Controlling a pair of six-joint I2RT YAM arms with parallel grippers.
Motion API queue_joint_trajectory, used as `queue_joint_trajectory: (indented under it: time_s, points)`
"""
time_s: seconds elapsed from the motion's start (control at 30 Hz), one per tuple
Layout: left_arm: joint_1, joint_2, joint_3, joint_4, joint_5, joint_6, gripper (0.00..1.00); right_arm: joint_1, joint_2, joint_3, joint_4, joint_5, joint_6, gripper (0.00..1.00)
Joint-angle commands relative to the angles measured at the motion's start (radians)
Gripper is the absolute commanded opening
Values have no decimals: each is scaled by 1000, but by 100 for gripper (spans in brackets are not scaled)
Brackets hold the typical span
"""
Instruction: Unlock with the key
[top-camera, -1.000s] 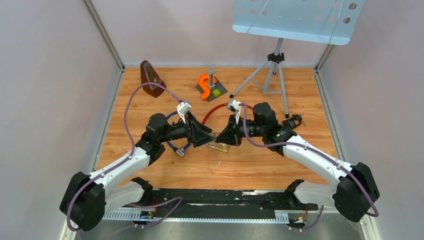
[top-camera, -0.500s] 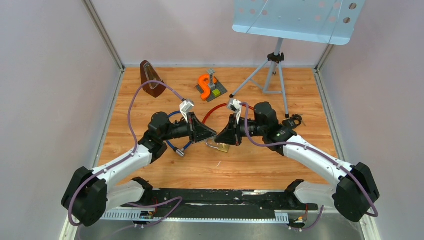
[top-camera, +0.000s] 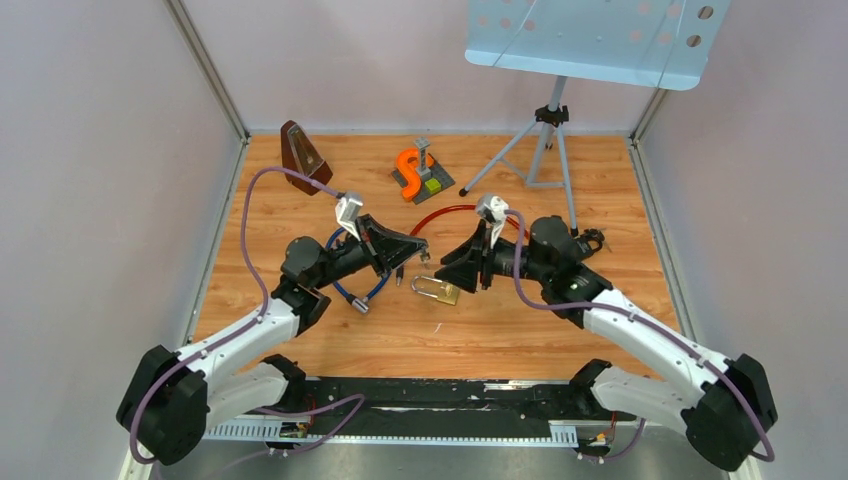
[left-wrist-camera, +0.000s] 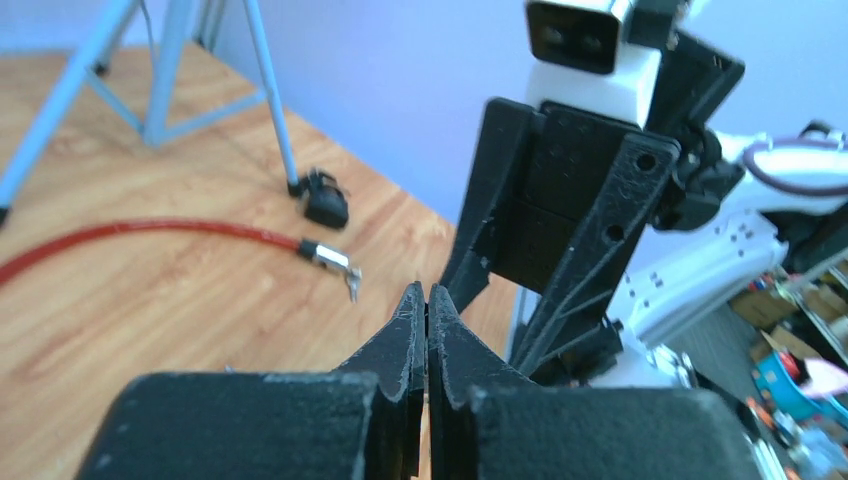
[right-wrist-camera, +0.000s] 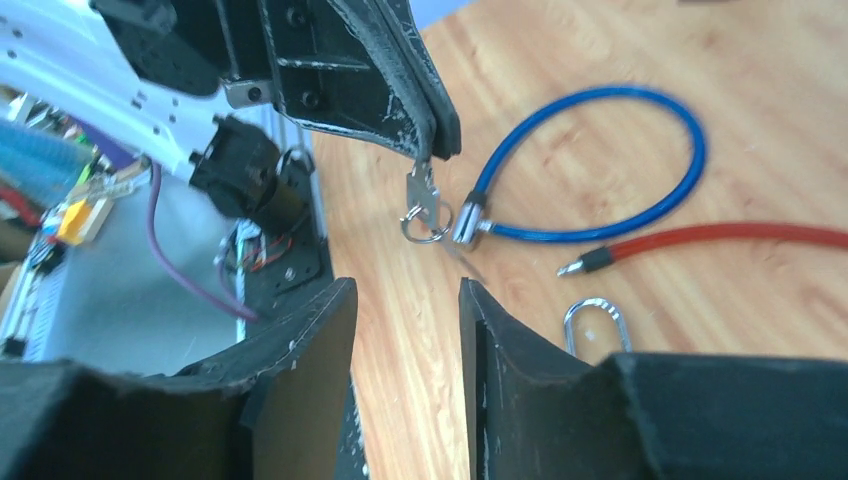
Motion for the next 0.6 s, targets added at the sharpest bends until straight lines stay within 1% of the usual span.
queue_joint_trajectory:
  time_s: [0.0,0.1,0.17,0.27,0.33,0.47,0.57]
  points:
    - [-3,18,-10,295,-125,-35,0,-1,-120,-60,207,148,34,43]
    - [-3,82,17,400,-132,-84,0,-1,-159,-98,272,240,47,43]
    - [-2,134,35,481,-126,-148,0,-1,-170,-120,322,298,71,43]
    - [-2,224,52,650,-128,-275,0,-3,-163,-156,471,350,158,40]
    - [-7,259,69,707,-125,-323,0,-3,-142,-170,563,374,210,40]
    - [-28,275,95,723,-128,-331,0,-2,-90,-159,644,408,264,39]
    - [-34,271,97,724,-145,-343,0,-3,-68,-158,698,404,289,38]
